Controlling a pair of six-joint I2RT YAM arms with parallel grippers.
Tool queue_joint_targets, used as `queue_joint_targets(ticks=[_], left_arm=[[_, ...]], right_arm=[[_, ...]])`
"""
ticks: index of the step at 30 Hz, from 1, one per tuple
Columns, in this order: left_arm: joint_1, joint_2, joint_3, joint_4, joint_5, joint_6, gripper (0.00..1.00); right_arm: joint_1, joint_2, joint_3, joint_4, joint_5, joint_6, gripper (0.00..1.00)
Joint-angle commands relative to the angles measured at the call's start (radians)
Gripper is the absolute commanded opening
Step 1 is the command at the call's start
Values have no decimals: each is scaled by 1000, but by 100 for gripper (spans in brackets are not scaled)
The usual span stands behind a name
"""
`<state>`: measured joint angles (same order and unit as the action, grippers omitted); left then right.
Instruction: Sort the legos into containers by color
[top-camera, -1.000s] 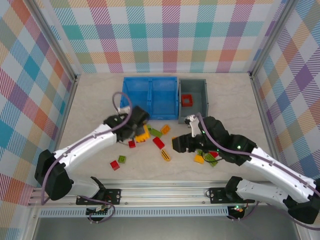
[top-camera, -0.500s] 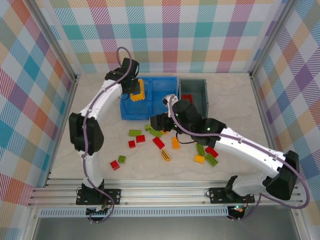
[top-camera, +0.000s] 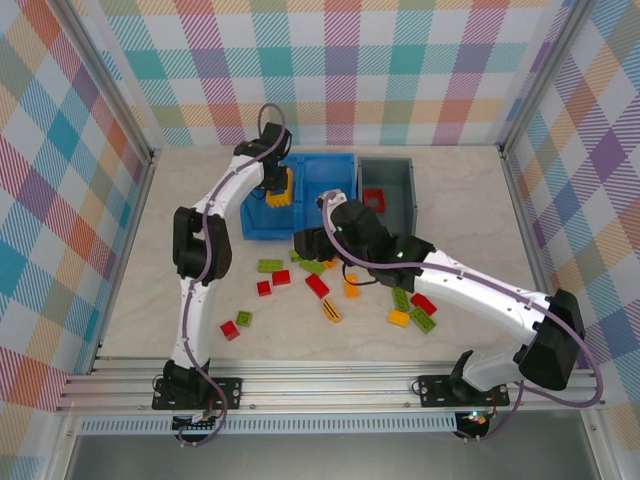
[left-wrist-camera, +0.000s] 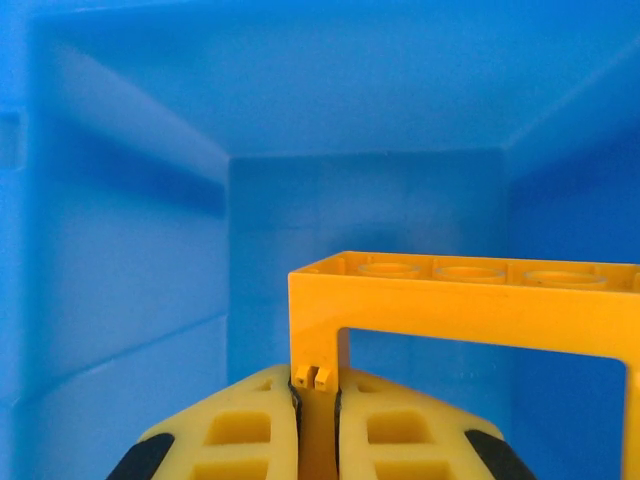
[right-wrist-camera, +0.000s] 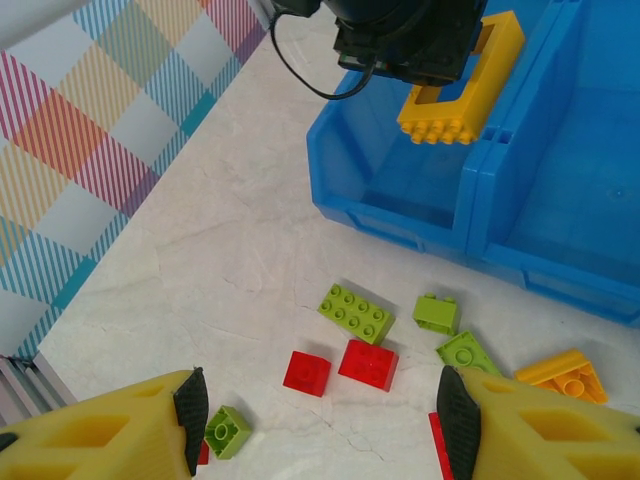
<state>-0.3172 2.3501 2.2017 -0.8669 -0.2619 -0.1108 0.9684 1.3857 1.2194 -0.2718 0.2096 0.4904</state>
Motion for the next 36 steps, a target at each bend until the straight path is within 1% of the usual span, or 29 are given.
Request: queue_joint_targets(ticks=[1,5,6,8,10,13,17,19,21,24,26,29,32,34,36], left_arm=[[20,65,85,-19,11,-2,6],[23,108,125,-23,21,-27,9],[23,112,126,-23,27,-32,12],[24,115,126,-26,31,-45,24],[24,112,119,-33,40,-54,36],[25,83,93,-31,59,-65,44],[24,-13,26,-11,98,-95,47],[19,-80,-16,9,124,-114,48],[7,-165,-77,39,141,-129,51],[-27,-334,-217,108,194,-169,56],[-77,-466,-344,176,223,-190,59],[-195,-658,-567,286,236,-237,62],[-358,-823,-776,393,206,-309,63],[-490,-910,-900,457,153,-363,62],[-605,-964,-988,490,92,-421,62]], right_arm=[[1,-1,-3,31,20,24,65],[1,-20,-34,16,37,51,64],[1,-27,-45,11,43,57,64],[0,-42,-62,-2,57,71,65],[-2,-62,-82,-22,76,82,65],[-6,-89,-99,-77,115,94,65],[-52,-137,-109,-254,180,165,64],[-99,-166,-115,-394,202,247,63],[-148,-194,-118,-569,225,355,63],[-225,-246,-182,-737,187,479,66],[-287,-286,-246,-796,125,549,67],[-363,-382,-372,-805,46,640,70],[-426,-441,-462,-793,13,681,73],[-463,-447,-493,-773,-12,663,73],[-484,-431,-493,-774,-14,635,72]])
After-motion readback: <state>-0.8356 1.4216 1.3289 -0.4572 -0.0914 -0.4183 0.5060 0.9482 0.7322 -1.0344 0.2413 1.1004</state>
